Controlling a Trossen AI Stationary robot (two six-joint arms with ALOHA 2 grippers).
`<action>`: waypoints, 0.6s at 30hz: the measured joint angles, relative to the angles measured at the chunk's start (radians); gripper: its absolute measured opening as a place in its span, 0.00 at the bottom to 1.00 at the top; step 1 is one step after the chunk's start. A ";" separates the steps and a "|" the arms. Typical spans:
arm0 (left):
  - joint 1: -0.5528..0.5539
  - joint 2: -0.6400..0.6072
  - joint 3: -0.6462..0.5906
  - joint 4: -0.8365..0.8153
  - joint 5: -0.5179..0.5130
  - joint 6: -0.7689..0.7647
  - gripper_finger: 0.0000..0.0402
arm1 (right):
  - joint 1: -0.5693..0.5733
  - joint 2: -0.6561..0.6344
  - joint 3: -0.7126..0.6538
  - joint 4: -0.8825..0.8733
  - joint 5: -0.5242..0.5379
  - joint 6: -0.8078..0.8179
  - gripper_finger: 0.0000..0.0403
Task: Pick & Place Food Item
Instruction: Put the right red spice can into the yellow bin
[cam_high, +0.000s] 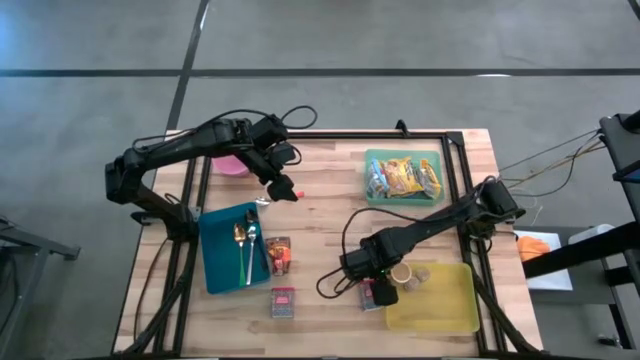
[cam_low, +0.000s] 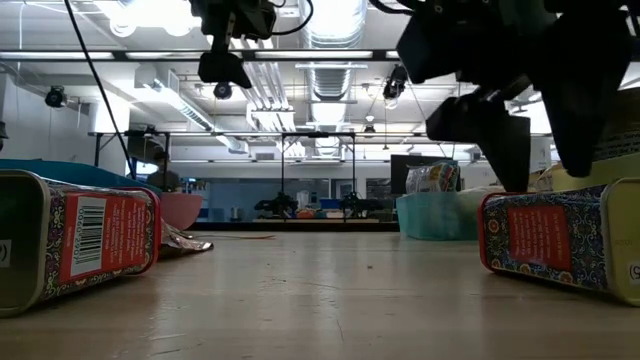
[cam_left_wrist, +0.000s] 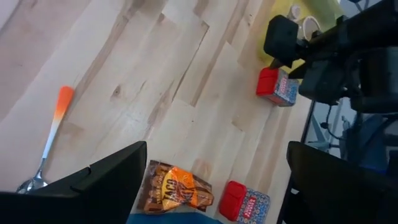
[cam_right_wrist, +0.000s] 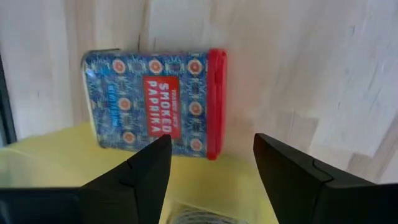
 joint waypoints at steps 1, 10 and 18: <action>0.000 0.000 0.000 0.000 -0.007 0.000 0.98 | 0.002 0.003 -0.005 0.007 0.002 -0.008 0.56; 0.000 0.000 0.000 0.004 -0.019 0.000 0.98 | 0.011 0.040 -0.014 0.023 0.024 -0.077 0.56; 0.000 0.000 0.000 0.004 -0.025 0.000 0.98 | 0.007 0.078 0.050 0.020 0.084 -0.141 0.56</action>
